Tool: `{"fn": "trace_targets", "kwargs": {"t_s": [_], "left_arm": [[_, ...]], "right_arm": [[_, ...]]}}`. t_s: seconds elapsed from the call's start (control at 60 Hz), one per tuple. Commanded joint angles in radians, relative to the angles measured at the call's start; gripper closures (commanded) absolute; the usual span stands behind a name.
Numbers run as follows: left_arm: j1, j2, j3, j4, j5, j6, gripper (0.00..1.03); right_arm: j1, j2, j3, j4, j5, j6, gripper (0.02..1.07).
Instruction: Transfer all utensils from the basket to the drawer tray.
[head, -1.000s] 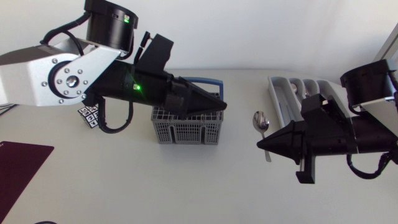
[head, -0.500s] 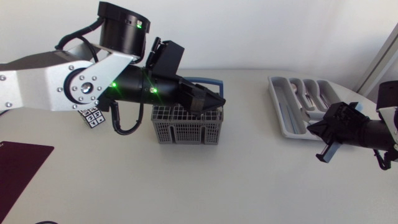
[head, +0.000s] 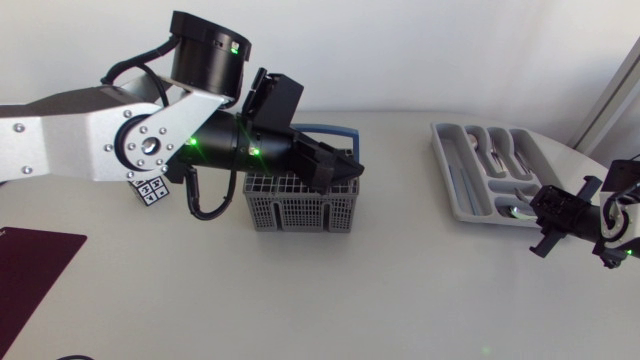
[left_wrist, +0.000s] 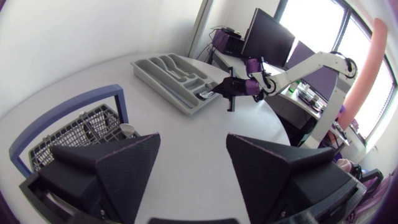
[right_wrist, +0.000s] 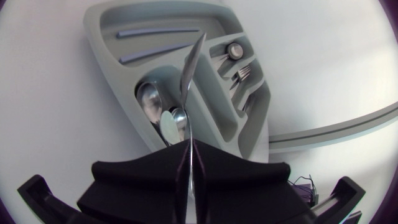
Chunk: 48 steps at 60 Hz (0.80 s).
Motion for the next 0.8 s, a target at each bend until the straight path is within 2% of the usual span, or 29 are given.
{"fn": "trace_targets", "kwargs": {"t_s": [0.0, 0.2, 0.35, 0.383, 0.45, 0.5, 0.683, 0.783], "left_arm": [[-0.009, 0.023, 0.005, -0.001, -0.007, 0.019, 0.29], [-0.012, 0.025, 0.004, -0.003, -0.007, 0.02, 0.29], [-0.014, 0.021, 0.002, -0.009, -0.006, 0.023, 0.29], [-0.014, 0.02, 0.001, -0.01, -0.006, 0.023, 0.29], [-0.014, 0.014, -0.004, -0.012, -0.006, 0.025, 0.29], [-0.014, 0.012, -0.005, -0.015, -0.006, 0.027, 0.29], [-0.012, 0.011, -0.005, -0.024, -0.006, 0.033, 0.29], [-0.009, 0.006, -0.008, -0.03, -0.006, 0.037, 0.29]], "right_arm": [[-0.013, 0.06, 0.039, 0.044, 0.022, -0.062, 1.01], [-0.012, 0.145, 0.056, 0.158, 0.068, -0.122, 1.01], [-0.001, 0.175, 0.059, 0.164, 0.095, -0.166, 0.97], [-0.001, 0.175, 0.056, 0.167, 0.095, -0.168, 0.9], [-0.001, 0.159, 0.031, 0.192, 0.095, -0.169, 0.63], [-0.002, 0.138, 0.018, 0.19, 0.095, -0.168, 0.51], [-0.012, 0.05, -0.015, 0.184, 0.092, -0.154, 0.22], [-0.012, -0.022, -0.038, 0.164, 0.092, -0.137, 0.18]]}}
